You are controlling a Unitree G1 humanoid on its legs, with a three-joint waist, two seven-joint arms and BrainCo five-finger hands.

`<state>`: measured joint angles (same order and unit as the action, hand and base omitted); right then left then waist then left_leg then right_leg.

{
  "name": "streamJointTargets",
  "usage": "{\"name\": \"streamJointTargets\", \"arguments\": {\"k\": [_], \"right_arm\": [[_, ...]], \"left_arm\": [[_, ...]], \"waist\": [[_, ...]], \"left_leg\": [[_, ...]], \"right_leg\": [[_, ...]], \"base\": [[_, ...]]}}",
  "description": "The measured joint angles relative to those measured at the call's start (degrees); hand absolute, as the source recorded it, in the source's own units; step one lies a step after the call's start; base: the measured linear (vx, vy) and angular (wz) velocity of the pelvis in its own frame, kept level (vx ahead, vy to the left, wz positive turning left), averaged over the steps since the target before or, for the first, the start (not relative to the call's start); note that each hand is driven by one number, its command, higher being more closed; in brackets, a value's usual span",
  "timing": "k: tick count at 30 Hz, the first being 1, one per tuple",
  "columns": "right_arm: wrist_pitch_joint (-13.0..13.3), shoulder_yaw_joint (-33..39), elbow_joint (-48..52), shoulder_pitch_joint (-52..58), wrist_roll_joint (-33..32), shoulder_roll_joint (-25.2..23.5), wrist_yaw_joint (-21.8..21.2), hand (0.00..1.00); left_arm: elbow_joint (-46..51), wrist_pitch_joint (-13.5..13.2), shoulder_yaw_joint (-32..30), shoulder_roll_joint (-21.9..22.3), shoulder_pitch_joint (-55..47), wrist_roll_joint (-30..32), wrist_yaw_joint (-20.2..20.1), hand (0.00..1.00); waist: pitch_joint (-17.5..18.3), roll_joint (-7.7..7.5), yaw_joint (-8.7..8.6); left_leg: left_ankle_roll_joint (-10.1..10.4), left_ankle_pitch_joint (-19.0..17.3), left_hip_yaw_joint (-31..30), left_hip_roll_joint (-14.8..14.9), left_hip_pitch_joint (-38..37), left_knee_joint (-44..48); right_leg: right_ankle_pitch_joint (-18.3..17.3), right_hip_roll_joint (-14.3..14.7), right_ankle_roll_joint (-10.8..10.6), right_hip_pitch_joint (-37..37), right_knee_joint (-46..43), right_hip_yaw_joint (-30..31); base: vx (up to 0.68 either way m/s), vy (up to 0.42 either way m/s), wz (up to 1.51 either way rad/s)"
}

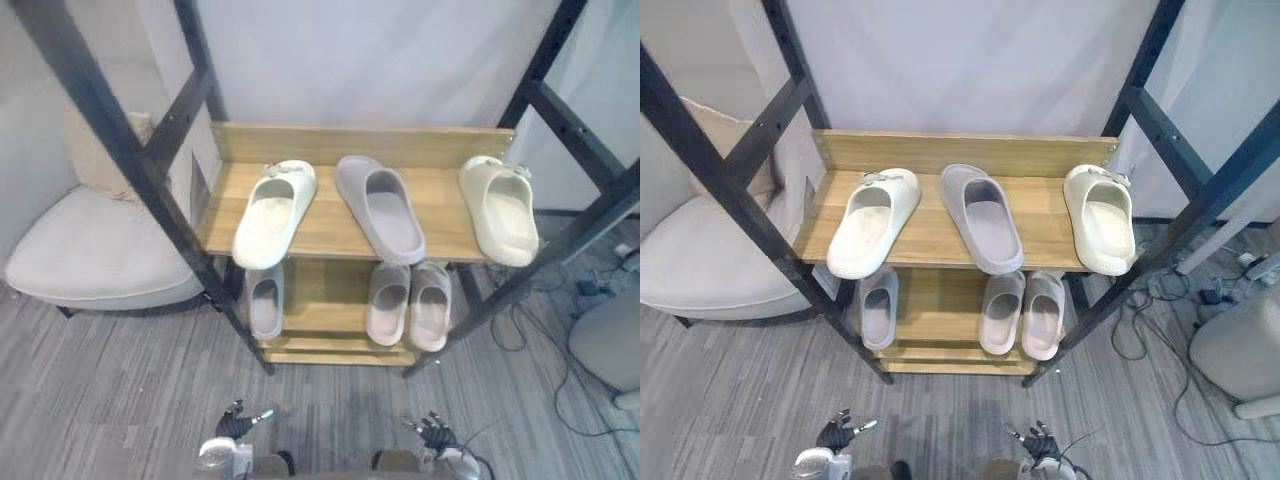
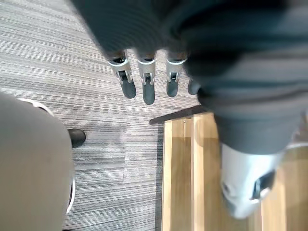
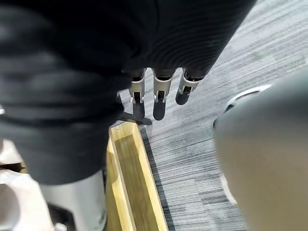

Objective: Organize the slippers on the shoe rack

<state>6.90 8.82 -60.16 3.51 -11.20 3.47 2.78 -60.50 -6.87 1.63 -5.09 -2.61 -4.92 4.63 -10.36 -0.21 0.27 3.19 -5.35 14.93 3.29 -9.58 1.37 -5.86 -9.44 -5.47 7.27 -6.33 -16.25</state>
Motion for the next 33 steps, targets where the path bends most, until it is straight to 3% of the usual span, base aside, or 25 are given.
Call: {"name": "streamJointTargets", "arguments": {"k": [8,11,14,22,33], "right_arm": [[0.21,-3.02,3.92,1.85,0.10,-0.67,0.68,0.00],[0.06,-6.40,17.62,7.11,1.12,-0.71,1.18,0.00],[0.56,-7.24,37.70,12.89,6.29,-0.68,2.14,0.00],[2.68,-7.05,63.19,19.03,15.79,-1.10,3.19,0.00],[5.22,-9.23,73.25,16.62,17.96,-0.47,4.18,0.00]], "left_arm": [[0.09,-0.04,-0.22,-0.97,-0.14,0.42,-0.06,0.00],[0.11,0.02,-0.20,-1.19,-0.24,1.05,0.18,0.00],[0.29,0.00,-0.08,-1.17,-0.23,1.63,0.26,0.00],[0.32,-0.23,2.51,-1.43,-0.20,3.65,0.48,0.00],[0.23,-0.38,5.10,-1.55,-0.21,4.93,0.10,0.00]], "waist": [[0.68,-2.09,0.11],[0.83,-2.41,0.02],[0.89,-2.50,-0.22],[1.27,-2.19,-0.79],[1.70,-1.63,-1.03]], "left_leg": [[1.33,1.03,-0.35,1.04,-1.04,-2.33],[1.30,1.03,-0.22,0.68,-0.78,-2.33],[1.20,1.09,0.34,0.54,-0.55,-2.31],[1.20,1.09,0.71,0.84,-0.66,-2.25],[1.20,1.06,1.61,1.15,-1.07,-2.26]], "right_leg": [[1.83,2.23,0.96,1.53,4.15,-0.32],[2.81,2.20,0.80,1.89,5.81,0.04],[3.61,2.26,0.94,1.87,6.68,0.91],[4.21,2.70,1.21,1.88,7.68,1.50],[4.45,3.09,1.34,1.81,7.71,2.48]], "base": [[0.00,-0.056,-0.01],[0.00,0.004,-0.02],[0.00,0.006,-0.10],[-0.01,-0.007,-0.03],[0.00,-0.007,-0.05]]}}
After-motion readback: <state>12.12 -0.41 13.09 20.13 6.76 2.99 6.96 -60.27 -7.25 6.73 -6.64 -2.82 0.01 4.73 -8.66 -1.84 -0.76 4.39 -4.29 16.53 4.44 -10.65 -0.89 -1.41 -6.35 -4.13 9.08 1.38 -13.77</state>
